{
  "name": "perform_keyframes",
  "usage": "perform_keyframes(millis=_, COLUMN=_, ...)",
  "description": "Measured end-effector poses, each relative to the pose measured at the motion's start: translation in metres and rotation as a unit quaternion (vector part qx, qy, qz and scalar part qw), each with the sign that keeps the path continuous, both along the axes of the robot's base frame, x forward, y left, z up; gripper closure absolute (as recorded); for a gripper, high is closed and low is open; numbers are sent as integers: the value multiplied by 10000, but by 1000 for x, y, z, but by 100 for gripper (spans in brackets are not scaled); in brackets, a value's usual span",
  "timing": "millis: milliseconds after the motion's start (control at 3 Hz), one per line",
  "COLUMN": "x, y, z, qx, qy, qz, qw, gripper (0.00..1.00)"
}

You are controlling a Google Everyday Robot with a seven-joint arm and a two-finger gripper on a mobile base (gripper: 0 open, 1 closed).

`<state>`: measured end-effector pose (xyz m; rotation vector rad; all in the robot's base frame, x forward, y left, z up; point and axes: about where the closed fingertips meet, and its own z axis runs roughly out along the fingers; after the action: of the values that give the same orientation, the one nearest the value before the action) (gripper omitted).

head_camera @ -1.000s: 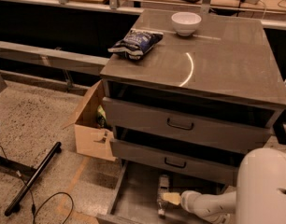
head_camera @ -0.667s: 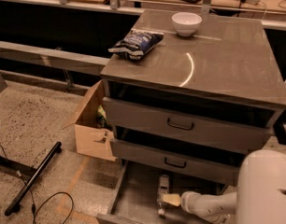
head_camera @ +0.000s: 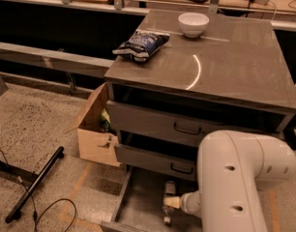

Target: Pick blue plastic bottle from middle drawer and place on counter

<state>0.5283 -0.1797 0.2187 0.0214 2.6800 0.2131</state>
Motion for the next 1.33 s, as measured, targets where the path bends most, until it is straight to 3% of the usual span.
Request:
perform_keyframes(millis=333, x=4, y=6, z=-2, qx=-83, qy=-33, qz=-146, qw=9999, gripper=0)
perform_keyframes(millis=667, x=3, y=15, z=-5, qx=70, qy=-82, qz=-197, qw=9997, gripper=0)
perform_keyframes(millis=1333, x=0, y=34, z=-28, qx=614, qy=-118, qz=-202, qw=9978, gripper=0)
